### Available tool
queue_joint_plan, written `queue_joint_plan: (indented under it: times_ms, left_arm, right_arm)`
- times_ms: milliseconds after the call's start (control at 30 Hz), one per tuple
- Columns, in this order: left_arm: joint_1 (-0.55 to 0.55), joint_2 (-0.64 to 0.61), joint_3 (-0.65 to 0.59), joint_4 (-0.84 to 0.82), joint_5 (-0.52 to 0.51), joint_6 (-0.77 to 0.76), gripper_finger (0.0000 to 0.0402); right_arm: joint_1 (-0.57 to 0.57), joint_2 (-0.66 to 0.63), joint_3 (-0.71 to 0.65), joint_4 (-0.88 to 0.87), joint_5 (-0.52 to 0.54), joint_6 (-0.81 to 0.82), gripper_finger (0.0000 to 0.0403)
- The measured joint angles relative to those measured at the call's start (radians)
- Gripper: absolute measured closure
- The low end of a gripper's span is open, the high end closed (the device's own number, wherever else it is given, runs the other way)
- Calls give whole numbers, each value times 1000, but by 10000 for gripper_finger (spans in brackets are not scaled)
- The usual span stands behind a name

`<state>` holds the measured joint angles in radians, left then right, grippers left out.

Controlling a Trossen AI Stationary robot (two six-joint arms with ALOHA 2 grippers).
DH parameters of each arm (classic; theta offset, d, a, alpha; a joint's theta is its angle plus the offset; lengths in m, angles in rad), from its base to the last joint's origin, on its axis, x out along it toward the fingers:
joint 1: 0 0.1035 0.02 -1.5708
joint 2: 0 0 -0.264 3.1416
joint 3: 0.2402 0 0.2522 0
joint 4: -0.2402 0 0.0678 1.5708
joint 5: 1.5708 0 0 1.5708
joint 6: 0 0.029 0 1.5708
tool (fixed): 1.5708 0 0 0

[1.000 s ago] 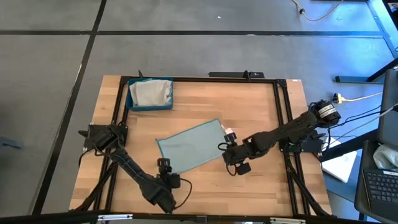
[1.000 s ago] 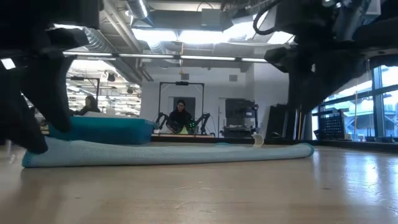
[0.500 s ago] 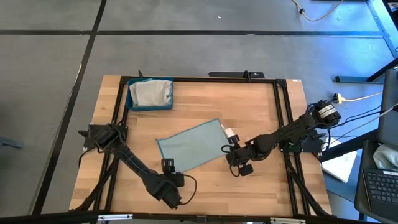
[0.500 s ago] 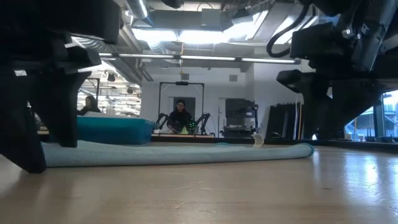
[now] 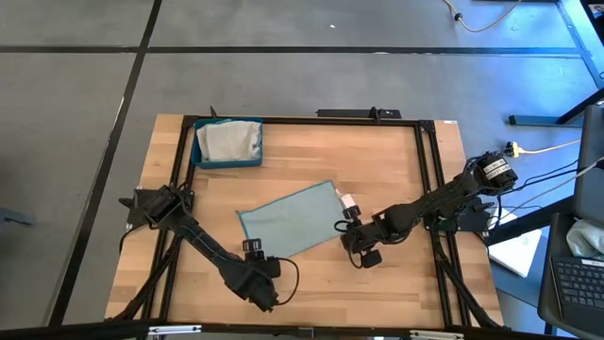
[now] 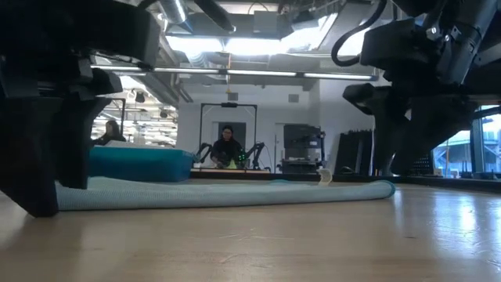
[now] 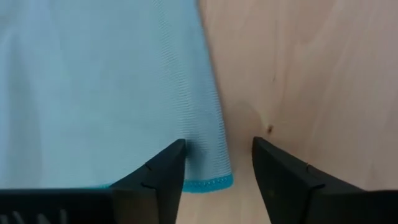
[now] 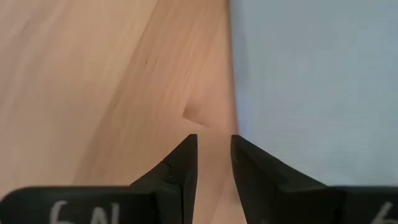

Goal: Fold microfiber towels
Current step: Fold the light blue towel

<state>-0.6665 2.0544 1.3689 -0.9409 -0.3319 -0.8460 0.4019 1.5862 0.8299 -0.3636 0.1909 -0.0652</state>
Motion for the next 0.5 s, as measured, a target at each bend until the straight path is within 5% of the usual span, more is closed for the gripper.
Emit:
queue_joint_plan:
  times_ms: [500]
  left_arm:
    - [56,3,4,-47,77,42,386]
  right_arm:
    - [0,0,0,39,0,-3,304]
